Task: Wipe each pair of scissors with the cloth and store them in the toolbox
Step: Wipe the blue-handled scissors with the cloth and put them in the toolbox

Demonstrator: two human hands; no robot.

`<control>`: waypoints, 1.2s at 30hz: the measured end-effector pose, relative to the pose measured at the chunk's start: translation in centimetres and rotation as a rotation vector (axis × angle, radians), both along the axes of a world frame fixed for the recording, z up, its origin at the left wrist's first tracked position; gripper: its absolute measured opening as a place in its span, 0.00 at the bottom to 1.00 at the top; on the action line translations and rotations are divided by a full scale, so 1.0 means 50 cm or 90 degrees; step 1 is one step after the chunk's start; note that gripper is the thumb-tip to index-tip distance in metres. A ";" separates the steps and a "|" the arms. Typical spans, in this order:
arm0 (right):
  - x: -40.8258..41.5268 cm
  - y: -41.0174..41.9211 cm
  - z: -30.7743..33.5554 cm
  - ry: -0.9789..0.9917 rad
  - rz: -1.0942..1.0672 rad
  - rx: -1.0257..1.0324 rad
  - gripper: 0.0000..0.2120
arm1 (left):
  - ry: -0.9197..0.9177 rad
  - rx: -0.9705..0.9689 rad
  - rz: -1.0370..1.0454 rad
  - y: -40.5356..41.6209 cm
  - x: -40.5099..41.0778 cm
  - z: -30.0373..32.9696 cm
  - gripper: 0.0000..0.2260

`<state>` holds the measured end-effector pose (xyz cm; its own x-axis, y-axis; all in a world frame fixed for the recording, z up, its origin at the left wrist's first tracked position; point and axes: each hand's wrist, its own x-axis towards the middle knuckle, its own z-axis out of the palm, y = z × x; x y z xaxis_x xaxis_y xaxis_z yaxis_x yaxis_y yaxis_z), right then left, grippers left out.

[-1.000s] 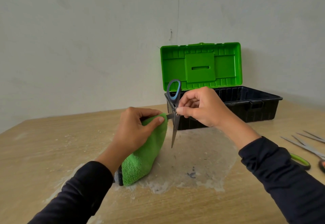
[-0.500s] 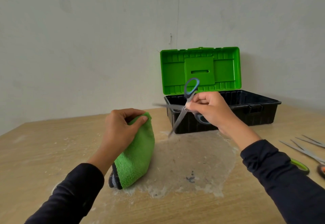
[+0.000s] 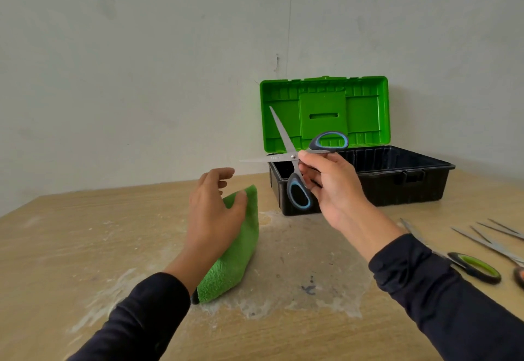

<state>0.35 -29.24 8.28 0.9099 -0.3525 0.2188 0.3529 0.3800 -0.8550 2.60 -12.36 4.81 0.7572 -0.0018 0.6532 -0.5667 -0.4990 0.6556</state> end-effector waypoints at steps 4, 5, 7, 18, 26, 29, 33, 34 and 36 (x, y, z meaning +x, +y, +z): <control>-0.004 0.021 -0.004 -0.023 0.041 0.038 0.07 | -0.045 0.007 -0.057 -0.014 -0.010 0.001 0.03; -0.005 0.028 -0.006 -0.028 0.051 0.036 0.07 | -0.050 0.015 -0.079 -0.016 -0.013 0.002 0.02; -0.005 0.041 -0.009 -0.035 0.065 0.034 0.07 | -0.057 0.042 -0.120 -0.021 -0.015 0.002 0.05; 0.009 0.027 -0.018 -0.049 -0.063 0.027 0.21 | -0.048 -0.023 -0.091 -0.015 -0.010 0.009 0.07; 0.027 0.010 -0.048 -0.117 -0.413 -0.385 0.17 | -0.030 -0.072 -0.073 -0.011 -0.008 0.012 0.07; 0.030 0.011 -0.055 -0.162 -0.459 -0.487 0.11 | -0.024 -0.092 -0.071 -0.010 -0.008 0.014 0.07; 0.018 0.040 -0.057 -0.231 -0.458 -0.607 0.07 | 0.024 -0.185 -0.084 -0.008 -0.004 0.018 0.09; 0.014 0.049 -0.059 -0.231 -0.440 -0.631 0.08 | 0.031 -0.199 -0.085 -0.007 -0.002 0.019 0.09; 0.007 0.063 -0.065 -0.213 -0.397 -0.655 0.13 | 0.035 -0.213 -0.089 -0.005 -0.001 0.022 0.10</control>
